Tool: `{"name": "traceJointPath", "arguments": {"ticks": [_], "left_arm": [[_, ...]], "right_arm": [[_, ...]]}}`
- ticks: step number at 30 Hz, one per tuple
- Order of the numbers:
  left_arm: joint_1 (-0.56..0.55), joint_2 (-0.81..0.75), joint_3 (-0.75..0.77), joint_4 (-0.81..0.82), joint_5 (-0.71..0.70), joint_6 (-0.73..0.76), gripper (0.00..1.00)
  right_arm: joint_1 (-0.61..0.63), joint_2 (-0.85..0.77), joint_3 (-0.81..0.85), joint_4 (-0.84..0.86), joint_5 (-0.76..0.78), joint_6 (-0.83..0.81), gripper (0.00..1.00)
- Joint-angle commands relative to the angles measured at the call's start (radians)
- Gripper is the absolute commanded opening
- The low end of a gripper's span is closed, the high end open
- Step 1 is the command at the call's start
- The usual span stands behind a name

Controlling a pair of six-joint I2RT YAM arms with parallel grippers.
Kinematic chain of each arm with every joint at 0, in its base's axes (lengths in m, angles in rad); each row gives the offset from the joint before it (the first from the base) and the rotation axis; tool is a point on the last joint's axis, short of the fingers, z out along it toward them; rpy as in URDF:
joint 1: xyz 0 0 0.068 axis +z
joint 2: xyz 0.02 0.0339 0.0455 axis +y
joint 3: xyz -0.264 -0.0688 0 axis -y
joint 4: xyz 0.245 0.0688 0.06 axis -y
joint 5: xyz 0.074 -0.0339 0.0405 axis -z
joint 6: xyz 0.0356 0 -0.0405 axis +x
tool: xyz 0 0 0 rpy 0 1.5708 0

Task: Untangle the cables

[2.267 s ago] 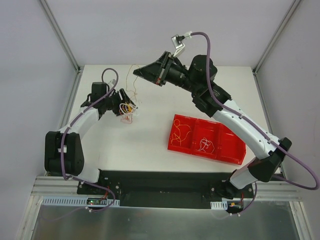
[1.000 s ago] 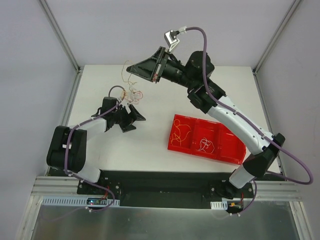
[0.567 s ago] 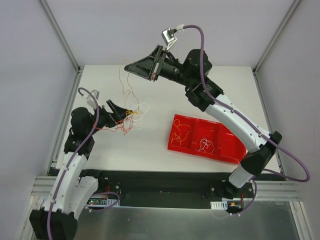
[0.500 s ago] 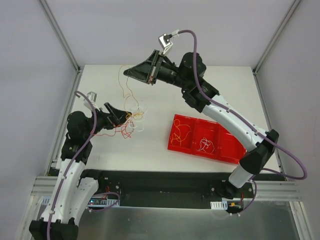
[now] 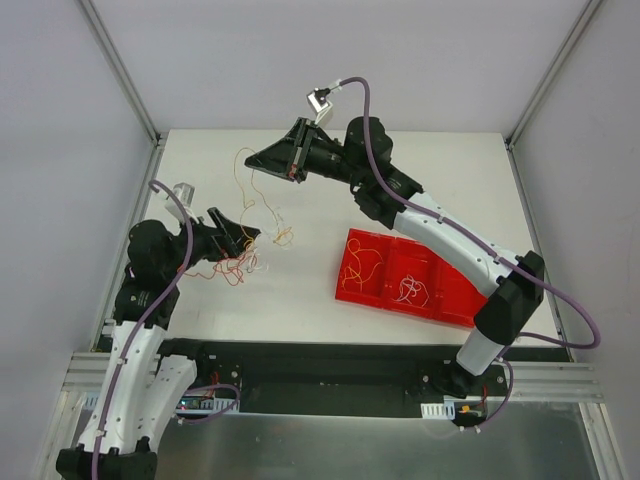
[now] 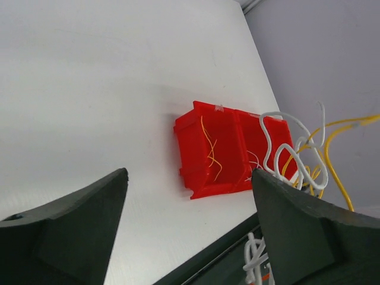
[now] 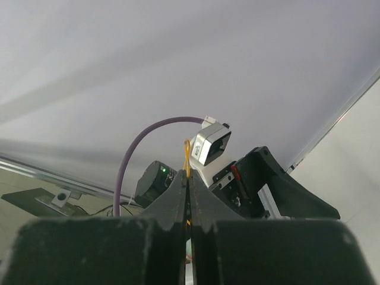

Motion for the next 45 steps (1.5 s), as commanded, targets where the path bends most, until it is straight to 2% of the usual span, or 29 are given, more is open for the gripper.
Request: {"name": "traceJointPath", "arguments": {"ticks": [1,3,5,9,10,11,21,24,27,29,32,35,37,39,44,45], "left_arm": [[0.004,0.104,0.066,0.042,0.127,0.008,0.79],[0.004,0.130,0.061,0.042,0.124,0.004,0.71],[0.004,0.137,0.055,0.010,0.040,-0.006,0.70],[0.006,0.160,0.077,-0.128,-0.225,-0.061,0.95],[0.006,0.172,0.075,-0.134,-0.259,-0.077,0.99],[0.006,0.187,0.075,-0.137,-0.276,-0.089,0.99],[0.033,0.439,0.078,-0.159,-0.276,-0.025,0.99],[0.036,0.445,0.107,-0.163,-0.232,0.046,0.97],[0.036,0.402,0.117,-0.176,-0.261,0.066,0.97],[0.036,0.378,0.124,-0.211,-0.311,0.072,0.96],[0.035,0.371,0.161,-0.303,-0.423,0.098,0.93],[0.026,0.359,0.231,-0.399,-0.644,0.171,0.90],[0.024,0.339,0.250,-0.407,-0.738,0.243,0.92],[0.024,0.330,0.264,-0.407,-0.717,0.283,0.93],[0.024,0.303,0.269,-0.407,-0.654,0.232,0.93],[0.024,0.298,0.272,-0.403,-0.596,0.230,0.93]], "right_arm": [[0.003,-0.034,0.020,0.067,-0.003,0.013,0.00],[0.003,-0.035,0.031,0.066,-0.008,0.011,0.00],[0.002,-0.034,0.046,0.053,-0.014,0.007,0.00],[0.003,-0.046,0.057,0.049,-0.018,0.004,0.00],[0.003,-0.049,0.059,0.047,-0.017,0.001,0.00],[0.003,-0.054,0.062,0.043,-0.018,-0.001,0.00],[0.014,-0.109,0.106,-0.017,-0.025,-0.062,0.00],[0.014,-0.146,0.045,-0.083,0.024,-0.168,0.00],[0.014,-0.115,-0.003,-0.175,0.069,-0.268,0.00],[0.017,-0.069,-0.013,-0.220,0.086,-0.335,0.00],[0.017,0.016,0.022,-0.395,0.176,-0.458,0.00],[0.025,0.067,0.051,-0.555,0.323,-0.570,0.00],[0.026,0.084,0.016,-0.565,0.357,-0.601,0.01],[0.023,0.116,-0.015,-0.542,0.315,-0.618,0.05],[0.026,0.175,-0.033,-0.527,0.268,-0.595,0.00],[0.026,0.167,-0.041,-0.514,0.261,-0.592,0.00]]}}
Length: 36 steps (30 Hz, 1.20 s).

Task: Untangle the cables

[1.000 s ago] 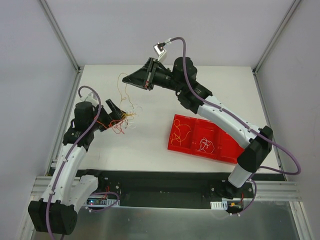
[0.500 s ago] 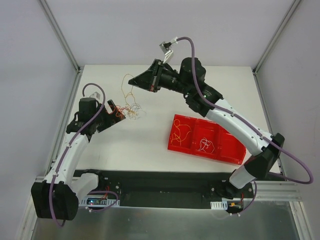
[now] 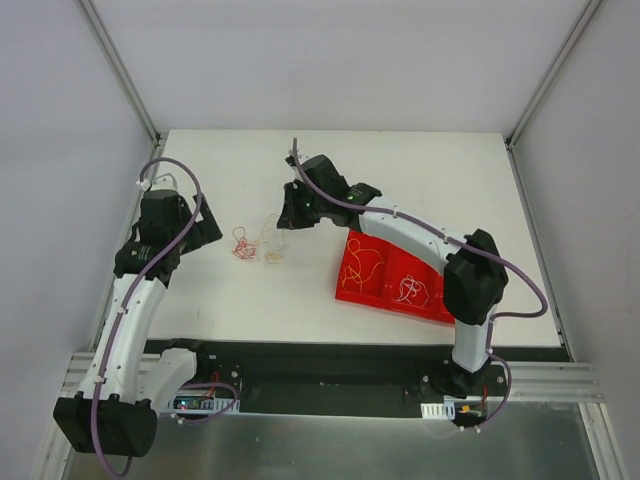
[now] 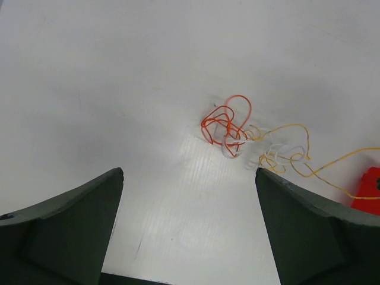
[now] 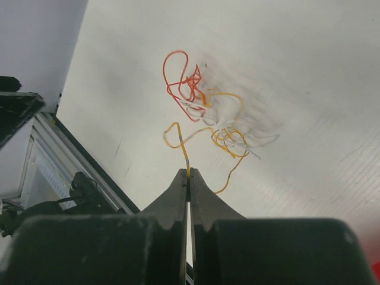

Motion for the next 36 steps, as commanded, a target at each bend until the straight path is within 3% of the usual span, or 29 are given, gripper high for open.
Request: {"name": "traceJointPath", "arguments": {"ticks": [1,6,9,11,14,15,19,26,36], "left_arm": [[-0.007,-0.036,0.030,-0.011,0.144,0.025,0.92],[-0.007,-0.062,-0.109,0.268,0.642,-0.019,0.88],[-0.009,-0.067,-0.207,0.397,0.736,-0.113,0.91],[-0.007,-0.073,-0.252,0.456,0.766,-0.144,0.89],[-0.009,-0.111,-0.314,0.514,0.764,-0.168,0.67],[-0.009,-0.127,-0.337,0.544,0.760,-0.186,0.64],[-0.009,-0.159,-0.433,0.650,0.752,-0.295,0.63],[-0.009,-0.053,-0.450,0.667,0.767,-0.386,0.47],[-0.012,-0.024,-0.453,0.747,0.793,-0.449,0.50]], "right_arm": [[0.005,-0.038,-0.010,0.036,-0.020,-0.024,0.00],[-0.012,-0.089,-0.019,0.113,-0.110,0.058,0.00],[-0.030,-0.116,-0.062,0.223,-0.202,0.183,0.01],[-0.044,-0.135,-0.096,0.292,-0.240,0.273,0.00],[-0.063,-0.153,-0.133,0.395,-0.277,0.393,0.01],[-0.066,-0.158,-0.136,0.412,-0.283,0.416,0.00],[-0.063,-0.178,-0.134,0.441,-0.282,0.458,0.00],[-0.063,-0.201,-0.147,0.449,-0.277,0.461,0.00],[-0.050,-0.199,-0.165,0.473,-0.280,0.458,0.01]]}}
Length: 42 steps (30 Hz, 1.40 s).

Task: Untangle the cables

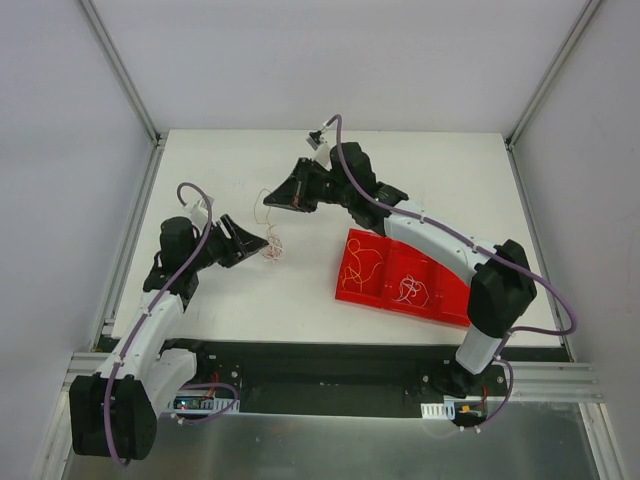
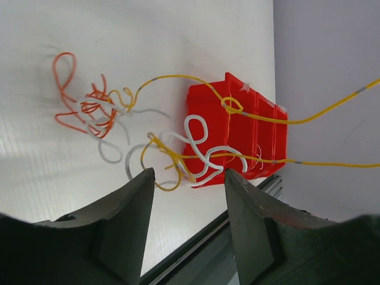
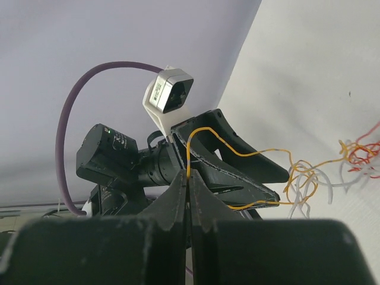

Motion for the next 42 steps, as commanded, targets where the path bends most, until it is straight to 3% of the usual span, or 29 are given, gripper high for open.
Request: {"name": "traceJointPath", "arguments": {"ticks": [1,13,19,24,31,42], "left_arm": [[-0.014,0.003,-0.001,0.076,0.037,-0.036,0.50],[-0.037,0.023,0.010,0.096,0.039,-0.039,0.29],[-0.037,-0.064,0.056,-0.022,-0.029,0.001,0.41],[-0.037,-0.115,0.080,-0.045,-0.055,0.002,0.35],[-0.049,-0.020,0.089,-0.033,-0.014,-0.004,0.28],[-0.100,0.058,0.059,0.010,-0.060,-0.031,0.31]], "right_arm": [[0.013,-0.046,0.000,0.068,-0.024,0.012,0.00],[0.027,-0.026,0.011,0.083,-0.032,0.016,0.00],[0.028,-0.029,0.007,0.082,-0.032,0.012,0.00],[0.027,-0.022,0.013,0.082,-0.035,0.013,0.00],[0.028,-0.020,0.019,0.088,-0.035,0.018,0.00],[0.034,-0.016,0.031,0.089,-0.035,0.024,0.00]]}}
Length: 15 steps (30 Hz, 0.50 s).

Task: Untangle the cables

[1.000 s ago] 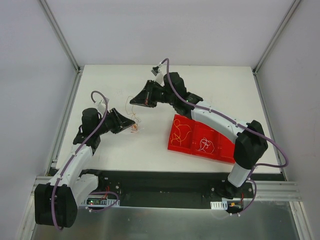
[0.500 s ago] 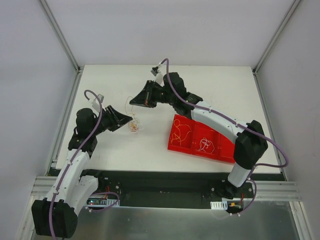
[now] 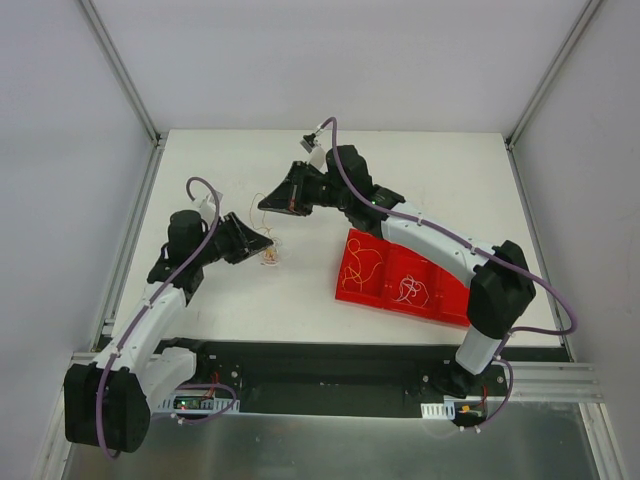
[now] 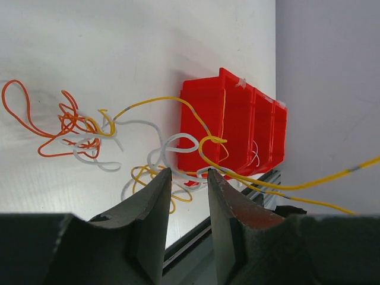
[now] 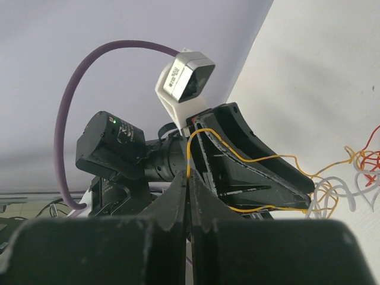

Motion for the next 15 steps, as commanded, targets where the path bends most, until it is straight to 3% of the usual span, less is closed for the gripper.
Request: {"name": "traceJointPath", "arguments": {"ticks": [1,8,15], "left_arm": [[-0.030,0.022,-0.010,0.037,-0.021,-0.020,0.31],[-0.045,0.046,-0.015,0.042,-0.061,-0.047,0.34],[-0.056,0.085,-0.012,0.085,-0.090,-0.096,0.29]], "right_arm": [[0.007,-0.014,0.037,0.063,-0.013,0.011,0.00],[0.015,-0.013,0.037,0.064,-0.016,0.015,0.00],[0.021,-0.011,0.036,0.078,-0.019,0.024,0.00]]}}
